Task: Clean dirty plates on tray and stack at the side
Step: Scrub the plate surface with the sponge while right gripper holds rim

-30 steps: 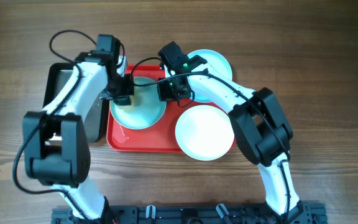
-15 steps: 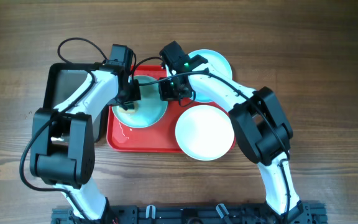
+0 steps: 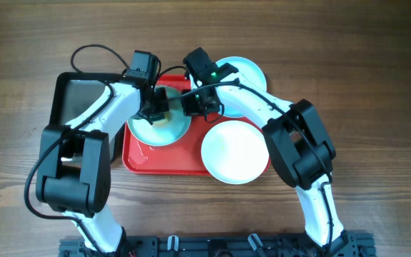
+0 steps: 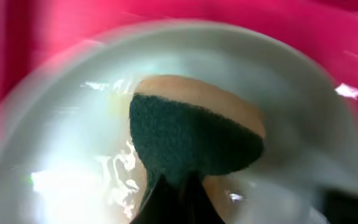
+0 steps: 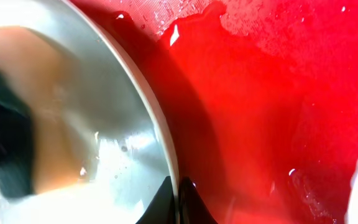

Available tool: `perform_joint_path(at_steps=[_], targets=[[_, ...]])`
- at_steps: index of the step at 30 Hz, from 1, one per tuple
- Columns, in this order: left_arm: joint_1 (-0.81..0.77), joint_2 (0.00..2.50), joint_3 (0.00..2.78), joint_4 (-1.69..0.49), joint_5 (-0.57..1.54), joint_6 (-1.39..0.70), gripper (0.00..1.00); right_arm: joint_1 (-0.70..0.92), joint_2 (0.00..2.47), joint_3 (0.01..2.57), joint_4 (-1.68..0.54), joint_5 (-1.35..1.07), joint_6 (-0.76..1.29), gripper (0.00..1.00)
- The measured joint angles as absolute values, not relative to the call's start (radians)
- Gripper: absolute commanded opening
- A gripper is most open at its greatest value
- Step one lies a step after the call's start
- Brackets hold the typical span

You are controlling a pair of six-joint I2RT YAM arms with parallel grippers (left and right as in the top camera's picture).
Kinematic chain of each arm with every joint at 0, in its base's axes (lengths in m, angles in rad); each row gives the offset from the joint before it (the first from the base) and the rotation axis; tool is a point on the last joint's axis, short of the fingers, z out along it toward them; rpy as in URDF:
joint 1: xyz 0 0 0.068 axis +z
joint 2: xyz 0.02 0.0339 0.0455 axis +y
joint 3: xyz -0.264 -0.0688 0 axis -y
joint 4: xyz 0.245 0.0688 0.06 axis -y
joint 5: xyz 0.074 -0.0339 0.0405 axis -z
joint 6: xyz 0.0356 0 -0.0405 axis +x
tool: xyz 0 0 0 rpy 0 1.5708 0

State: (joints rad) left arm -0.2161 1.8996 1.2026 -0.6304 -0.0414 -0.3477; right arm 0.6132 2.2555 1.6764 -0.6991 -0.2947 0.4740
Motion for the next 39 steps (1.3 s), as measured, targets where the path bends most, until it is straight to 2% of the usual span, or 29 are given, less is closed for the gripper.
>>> perform_joint_path(at_steps=[4, 9, 19, 22, 27, 30, 33, 39], targets=[[-0.216, 1.9, 1.203, -0.669, -0.239, -0.398, 0.04, 0.613, 2.255, 1.676, -0.699, -0.295, 0.474, 0.04], [-0.217, 1.9, 1.203, -0.726, -0.294, -0.394, 0.04, 0.616, 2.255, 1.676, -0.697, -0.301, 0.474, 0.04], [-0.191, 1.893, 1.208, -0.846, 0.237, -0.099, 0.04, 0.607, 2.255, 1.676, -0.71, -0.303, 0.469, 0.04], [-0.197, 1.895, 1.197, -0.804, 0.338, -0.072, 0.04, 0.607, 2.255, 1.676, -0.71, -0.303, 0.47, 0.04], [-0.201, 1.9, 1.192, -0.64, 0.387, -0.064, 0.04, 0.607, 2.255, 1.676, -0.71, -0.308, 0.47, 0.04], [-0.202, 1.9, 1.189, -0.532, 0.35, -0.069, 0.04, 0.607, 2.255, 1.676, -0.709, -0.312, 0.47, 0.04], [-0.204, 1.9, 1.188, -0.475, 0.227, -0.112, 0.04, 0.607, 2.255, 1.676, -0.709, -0.313, 0.47, 0.04], [-0.212, 1.9, 1.196, -0.548, -0.017, -0.187, 0.04, 0.61, 2.255, 1.676, -0.706, -0.321, 0.47, 0.04]])
